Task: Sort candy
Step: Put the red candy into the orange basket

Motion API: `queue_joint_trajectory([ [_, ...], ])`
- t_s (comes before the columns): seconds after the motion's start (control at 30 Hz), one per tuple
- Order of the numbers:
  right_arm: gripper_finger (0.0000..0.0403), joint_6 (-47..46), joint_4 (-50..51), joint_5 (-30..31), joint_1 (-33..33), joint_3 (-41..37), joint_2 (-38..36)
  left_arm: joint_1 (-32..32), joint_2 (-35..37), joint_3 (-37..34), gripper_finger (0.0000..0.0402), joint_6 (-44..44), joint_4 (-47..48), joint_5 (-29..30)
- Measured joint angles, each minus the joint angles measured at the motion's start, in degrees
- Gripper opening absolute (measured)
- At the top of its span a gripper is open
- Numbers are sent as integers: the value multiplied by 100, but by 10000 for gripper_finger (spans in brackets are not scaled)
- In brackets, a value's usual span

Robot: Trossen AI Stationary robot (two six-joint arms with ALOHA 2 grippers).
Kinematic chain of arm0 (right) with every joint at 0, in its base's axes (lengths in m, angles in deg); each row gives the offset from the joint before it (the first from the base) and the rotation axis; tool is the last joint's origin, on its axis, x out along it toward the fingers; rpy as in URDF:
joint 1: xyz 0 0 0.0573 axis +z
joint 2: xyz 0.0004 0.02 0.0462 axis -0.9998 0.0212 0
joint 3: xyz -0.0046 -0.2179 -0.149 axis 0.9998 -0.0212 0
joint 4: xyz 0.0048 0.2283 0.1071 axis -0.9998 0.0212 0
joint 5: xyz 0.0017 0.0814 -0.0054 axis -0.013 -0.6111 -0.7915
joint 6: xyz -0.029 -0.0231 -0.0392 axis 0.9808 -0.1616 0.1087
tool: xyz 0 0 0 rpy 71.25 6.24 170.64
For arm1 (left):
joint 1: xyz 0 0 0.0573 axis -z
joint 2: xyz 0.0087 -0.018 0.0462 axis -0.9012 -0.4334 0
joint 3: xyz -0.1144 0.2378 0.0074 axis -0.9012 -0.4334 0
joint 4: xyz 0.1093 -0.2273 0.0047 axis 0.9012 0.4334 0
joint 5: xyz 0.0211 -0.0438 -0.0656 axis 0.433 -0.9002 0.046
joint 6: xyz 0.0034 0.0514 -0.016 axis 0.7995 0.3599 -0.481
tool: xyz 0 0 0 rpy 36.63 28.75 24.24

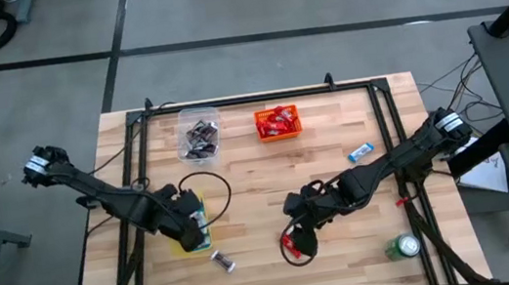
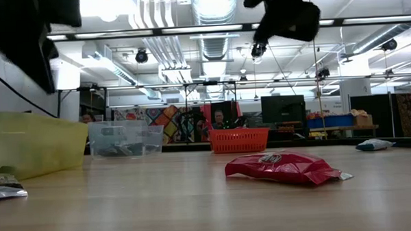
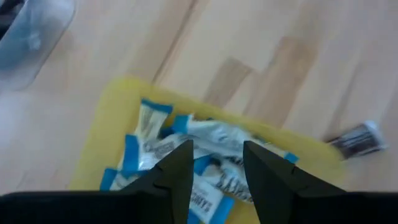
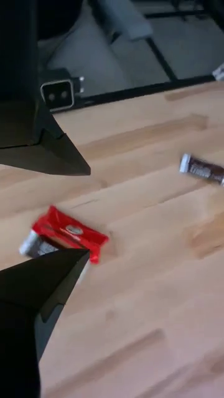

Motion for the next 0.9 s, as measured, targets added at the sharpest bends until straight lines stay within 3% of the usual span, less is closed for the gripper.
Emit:
queue_joint_trajectory([
  [0.4,192,-1979,40,-139,383,-9,877,952,0,775,126,1341,-475,1758],
  [0.57,192,-2469,56,141,445,72,1233,1049,2,844,126,1853,-716,1814],
  [0.9,192,-2426,528,537,432,721,2064,1045,-11,833,126,2600,-732,1825],
])
